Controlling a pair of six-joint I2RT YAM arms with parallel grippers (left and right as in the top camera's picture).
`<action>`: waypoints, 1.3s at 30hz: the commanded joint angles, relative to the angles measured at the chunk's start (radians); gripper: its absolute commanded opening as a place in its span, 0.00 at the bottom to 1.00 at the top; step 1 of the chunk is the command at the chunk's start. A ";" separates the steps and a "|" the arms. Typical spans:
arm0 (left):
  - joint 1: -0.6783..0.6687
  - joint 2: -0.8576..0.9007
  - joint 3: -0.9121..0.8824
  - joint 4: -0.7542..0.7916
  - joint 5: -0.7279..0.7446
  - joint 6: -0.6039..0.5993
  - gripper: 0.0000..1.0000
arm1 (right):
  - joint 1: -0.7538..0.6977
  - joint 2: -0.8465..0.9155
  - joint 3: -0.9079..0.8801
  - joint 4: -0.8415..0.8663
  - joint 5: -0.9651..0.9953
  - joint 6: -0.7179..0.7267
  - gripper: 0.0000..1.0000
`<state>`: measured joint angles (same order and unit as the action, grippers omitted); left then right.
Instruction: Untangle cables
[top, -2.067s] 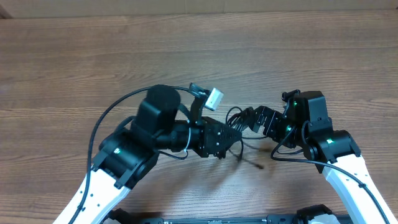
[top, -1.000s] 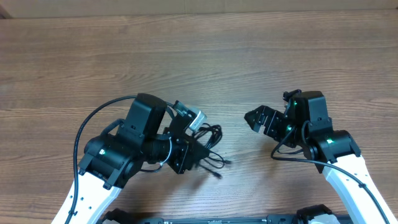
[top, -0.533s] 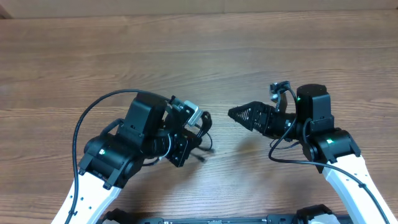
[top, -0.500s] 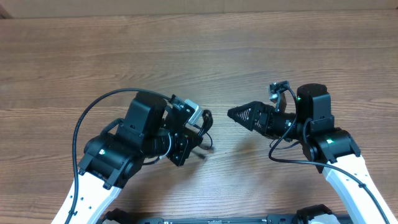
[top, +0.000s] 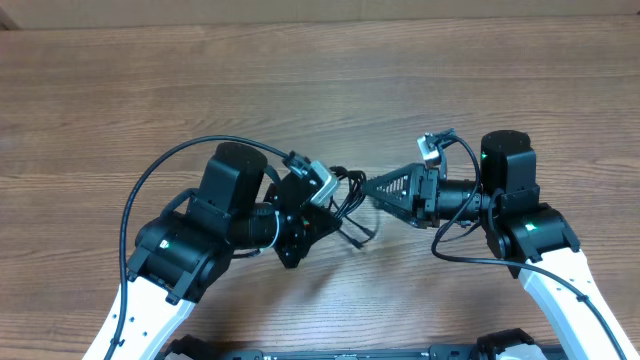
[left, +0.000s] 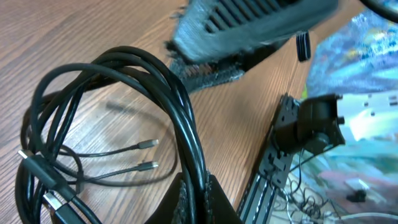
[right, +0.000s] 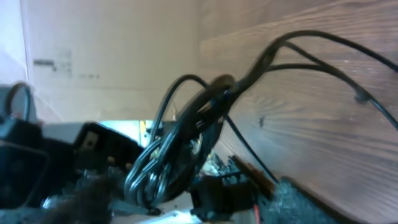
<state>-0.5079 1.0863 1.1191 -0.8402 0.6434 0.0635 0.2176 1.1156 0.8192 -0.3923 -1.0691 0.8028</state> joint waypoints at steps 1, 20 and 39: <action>0.004 -0.021 0.017 -0.005 0.029 0.071 0.04 | 0.004 -0.003 0.020 0.003 -0.032 0.040 0.54; 0.003 -0.019 0.016 0.042 0.032 0.072 0.04 | 0.063 -0.003 0.020 0.077 0.011 0.137 0.29; -0.119 0.010 0.016 0.089 0.109 0.072 0.04 | 0.063 -0.003 0.020 0.077 0.039 0.137 0.24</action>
<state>-0.5755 1.0908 1.1191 -0.7891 0.6582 0.1078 0.2710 1.1156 0.8192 -0.3161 -1.0607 0.9390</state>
